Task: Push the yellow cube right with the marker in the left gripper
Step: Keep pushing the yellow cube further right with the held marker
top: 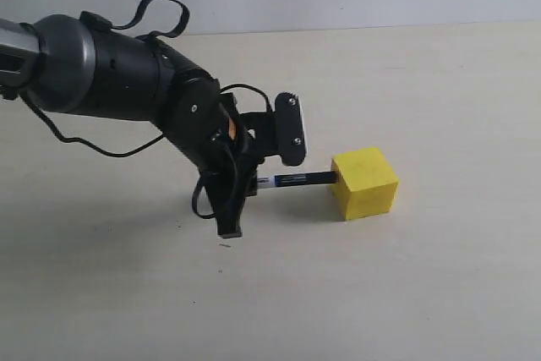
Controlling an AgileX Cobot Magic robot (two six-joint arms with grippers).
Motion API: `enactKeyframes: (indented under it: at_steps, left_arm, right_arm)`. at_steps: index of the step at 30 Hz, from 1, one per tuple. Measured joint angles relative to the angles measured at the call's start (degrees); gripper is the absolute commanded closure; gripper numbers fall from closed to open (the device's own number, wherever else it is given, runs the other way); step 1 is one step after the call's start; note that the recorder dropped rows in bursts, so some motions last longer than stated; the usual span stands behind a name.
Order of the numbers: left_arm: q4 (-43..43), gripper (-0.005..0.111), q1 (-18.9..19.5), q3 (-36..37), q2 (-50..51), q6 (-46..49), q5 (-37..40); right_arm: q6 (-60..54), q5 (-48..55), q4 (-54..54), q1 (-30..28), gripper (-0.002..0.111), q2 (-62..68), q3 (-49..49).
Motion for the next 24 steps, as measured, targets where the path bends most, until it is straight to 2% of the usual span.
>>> enactKeyframes:
  at_steps: [3, 6, 8, 11, 13, 17, 24]
  left_arm:
    - [-0.61, 0.107, -0.78, -2.66, 0.74, -0.6, 1.87]
    - [0.68, 0.107, -0.22, -3.04, 0.74, -0.98, 9.14]
    - [1.45, 0.107, 0.15, -3.04, 0.74, -0.98, 10.89]
    - [1.45, 0.107, -0.56, -3.04, 1.11, -1.1, 7.31]
    - [1.06, 0.107, -2.93, -3.52, 1.88, -1.22, 3.25]
    - [1.06, 0.107, -5.51, -4.27, 2.61, -1.22, 3.33]
    - [2.71, 0.107, -2.5, -4.4, 2.61, -3.13, 10.76]
  right_arm:
    - [0.0, 0.0, 0.0, 0.0, 0.108, 0.0, 0.0]
    - [0.0, 0.0, 0.0, 0.0, 0.108, 0.0, 0.0]
    - [0.0, 0.0, 0.0, 0.0, 0.108, 0.0, 0.0]
    - [0.0, 0.0, 0.0, 0.0, 0.108, 0.0, 0.0]
    - [0.0, 0.0, 0.0, 0.0, 0.108, 0.0, 0.0]
    - [0.0, 0.0, 0.0, 0.0, 0.108, 0.0, 0.0]
    - [0.0, 0.0, 0.0, 0.0, 0.108, 0.0, 0.0]
